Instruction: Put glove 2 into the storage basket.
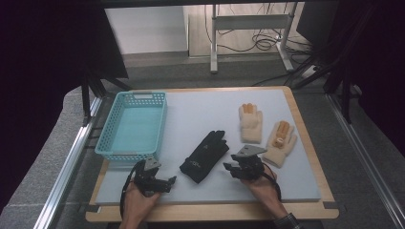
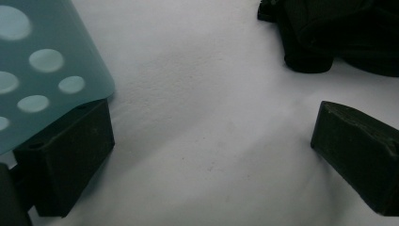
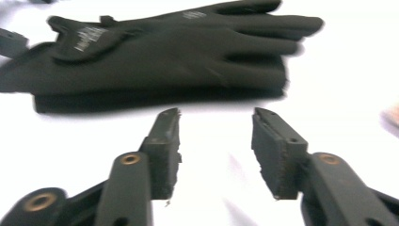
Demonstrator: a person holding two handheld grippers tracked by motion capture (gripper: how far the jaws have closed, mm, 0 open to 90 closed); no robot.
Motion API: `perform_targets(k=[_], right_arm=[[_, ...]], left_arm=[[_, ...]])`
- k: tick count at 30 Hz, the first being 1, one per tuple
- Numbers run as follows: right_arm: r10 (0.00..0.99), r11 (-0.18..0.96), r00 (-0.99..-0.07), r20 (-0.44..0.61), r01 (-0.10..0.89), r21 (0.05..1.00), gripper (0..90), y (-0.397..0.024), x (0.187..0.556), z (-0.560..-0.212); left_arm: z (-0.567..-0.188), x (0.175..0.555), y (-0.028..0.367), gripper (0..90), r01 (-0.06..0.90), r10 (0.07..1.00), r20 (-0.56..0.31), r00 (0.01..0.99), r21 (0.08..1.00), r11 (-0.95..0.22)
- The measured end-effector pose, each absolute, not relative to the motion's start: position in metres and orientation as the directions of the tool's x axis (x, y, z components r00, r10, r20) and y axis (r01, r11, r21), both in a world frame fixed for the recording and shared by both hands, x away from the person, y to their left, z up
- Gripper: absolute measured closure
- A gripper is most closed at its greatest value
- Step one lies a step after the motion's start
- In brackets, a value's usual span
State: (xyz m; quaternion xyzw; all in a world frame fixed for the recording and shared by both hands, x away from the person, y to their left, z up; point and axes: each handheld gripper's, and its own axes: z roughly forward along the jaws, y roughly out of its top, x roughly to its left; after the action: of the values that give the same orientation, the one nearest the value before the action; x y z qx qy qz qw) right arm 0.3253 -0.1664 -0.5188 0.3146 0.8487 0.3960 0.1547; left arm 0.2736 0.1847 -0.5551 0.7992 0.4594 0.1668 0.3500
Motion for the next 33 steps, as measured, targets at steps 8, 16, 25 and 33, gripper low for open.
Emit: perform_targets(k=[8,16,25,33], right_arm=[[0.666,0.508,-0.746,-0.029,0.424,0.750,25.3,-0.205,0.326,-0.524],[0.673,0.534,-0.738,-0.038,0.450,0.716,15.8,-0.217,0.329,-0.532],[0.678,0.534,-0.734,-0.045,0.449,0.716,14.3,-0.217,0.329,-0.533],[0.679,0.533,-0.733,-0.046,0.449,0.717,14.3,-0.217,0.329,-0.533]], left_arm=[[-0.555,0.274,0.184,0.0,0.619,0.852,-0.054,0.520,0.712,-0.333],[-0.555,0.274,0.184,0.3,0.618,0.851,-0.053,0.522,0.711,-0.334],[-0.553,0.273,0.187,2.8,0.620,0.848,-0.061,0.527,0.710,-0.334],[-0.541,0.269,0.183,3.1,0.610,0.826,-0.093,0.555,0.721,-0.329]])
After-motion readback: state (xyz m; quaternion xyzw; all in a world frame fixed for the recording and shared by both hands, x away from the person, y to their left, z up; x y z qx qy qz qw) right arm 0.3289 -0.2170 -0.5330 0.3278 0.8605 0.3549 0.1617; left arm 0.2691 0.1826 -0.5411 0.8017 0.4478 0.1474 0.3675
